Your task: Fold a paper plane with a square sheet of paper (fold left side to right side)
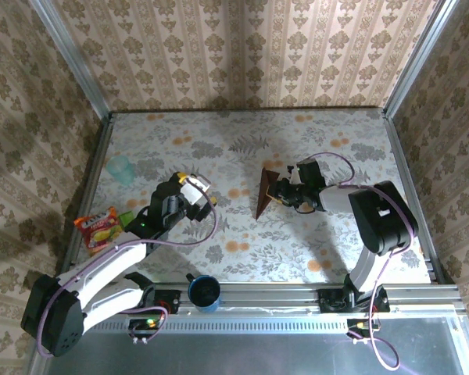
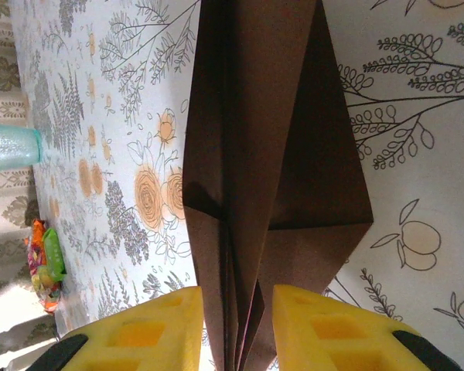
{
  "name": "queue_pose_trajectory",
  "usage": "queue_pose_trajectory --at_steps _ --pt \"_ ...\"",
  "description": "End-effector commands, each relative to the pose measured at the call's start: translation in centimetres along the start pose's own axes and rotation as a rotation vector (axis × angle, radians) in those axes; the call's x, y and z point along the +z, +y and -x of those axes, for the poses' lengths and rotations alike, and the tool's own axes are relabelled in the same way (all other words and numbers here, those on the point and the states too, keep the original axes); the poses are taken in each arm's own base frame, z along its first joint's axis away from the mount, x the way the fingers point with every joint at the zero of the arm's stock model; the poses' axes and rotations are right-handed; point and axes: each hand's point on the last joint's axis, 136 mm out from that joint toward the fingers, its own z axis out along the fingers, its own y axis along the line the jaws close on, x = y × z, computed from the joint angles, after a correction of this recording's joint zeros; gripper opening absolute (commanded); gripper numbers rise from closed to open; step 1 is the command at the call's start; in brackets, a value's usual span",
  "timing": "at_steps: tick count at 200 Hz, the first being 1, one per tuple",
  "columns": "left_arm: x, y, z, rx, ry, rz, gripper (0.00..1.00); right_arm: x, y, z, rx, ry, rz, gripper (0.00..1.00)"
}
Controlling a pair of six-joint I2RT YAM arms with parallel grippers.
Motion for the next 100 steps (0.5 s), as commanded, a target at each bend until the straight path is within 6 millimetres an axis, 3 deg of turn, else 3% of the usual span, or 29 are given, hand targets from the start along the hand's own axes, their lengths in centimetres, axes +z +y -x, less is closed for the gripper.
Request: queue_pose_trajectory --at_steps 1,100 --pt "0.0 0.2 0.5 0.011 -0.011 -0.001 1.0 0.6 -0.3 -0.7 0.022 0.029 0.016 0.31" --pt "0.1 0.2 0.4 0.013 -0.008 0.0 1.0 1.6 -0.2 -1.3 0.035 0.056 0.037 0.3"
